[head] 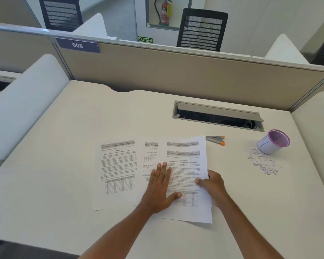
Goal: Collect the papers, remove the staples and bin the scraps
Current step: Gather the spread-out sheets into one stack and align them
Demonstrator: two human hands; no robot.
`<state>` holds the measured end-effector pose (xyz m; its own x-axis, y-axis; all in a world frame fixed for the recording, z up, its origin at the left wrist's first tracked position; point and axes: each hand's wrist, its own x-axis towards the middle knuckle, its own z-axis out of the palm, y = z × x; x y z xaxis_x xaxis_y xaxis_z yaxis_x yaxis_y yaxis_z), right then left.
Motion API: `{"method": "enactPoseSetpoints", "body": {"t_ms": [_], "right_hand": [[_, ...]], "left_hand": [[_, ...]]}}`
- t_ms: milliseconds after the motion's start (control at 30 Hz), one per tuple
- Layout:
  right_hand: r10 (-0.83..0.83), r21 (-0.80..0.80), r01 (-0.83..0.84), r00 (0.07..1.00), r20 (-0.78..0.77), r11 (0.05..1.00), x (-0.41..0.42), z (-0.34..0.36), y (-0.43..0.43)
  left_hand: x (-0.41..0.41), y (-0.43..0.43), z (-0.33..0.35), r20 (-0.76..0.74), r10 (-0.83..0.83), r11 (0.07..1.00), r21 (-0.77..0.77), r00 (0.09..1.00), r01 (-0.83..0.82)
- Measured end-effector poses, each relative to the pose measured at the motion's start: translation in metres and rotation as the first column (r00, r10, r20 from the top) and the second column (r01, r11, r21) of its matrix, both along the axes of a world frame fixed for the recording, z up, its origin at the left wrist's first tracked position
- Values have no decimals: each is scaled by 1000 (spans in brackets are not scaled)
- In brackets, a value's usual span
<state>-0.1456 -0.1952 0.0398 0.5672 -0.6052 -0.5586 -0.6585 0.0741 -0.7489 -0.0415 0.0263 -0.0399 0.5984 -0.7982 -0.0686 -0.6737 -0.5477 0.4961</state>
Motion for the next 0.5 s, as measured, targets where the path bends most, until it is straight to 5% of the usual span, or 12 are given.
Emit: {"method": "enactPoseSetpoints", "body": {"t_ms": [367,433,500], "right_hand": [[-84,80,72,982,166,994,-43,21,-7],[-88,86,70,972,220,994,-47,32,-7],[-98,94,74,955,281,993,-50,44,-7]], "left_hand": [[7,-4,21,-186,151,962,-197,971,-187],[10,-14,47,-376,247,901,-249,893,-354],[15,-26,77,-623,306,793,-252,720,-555]]}}
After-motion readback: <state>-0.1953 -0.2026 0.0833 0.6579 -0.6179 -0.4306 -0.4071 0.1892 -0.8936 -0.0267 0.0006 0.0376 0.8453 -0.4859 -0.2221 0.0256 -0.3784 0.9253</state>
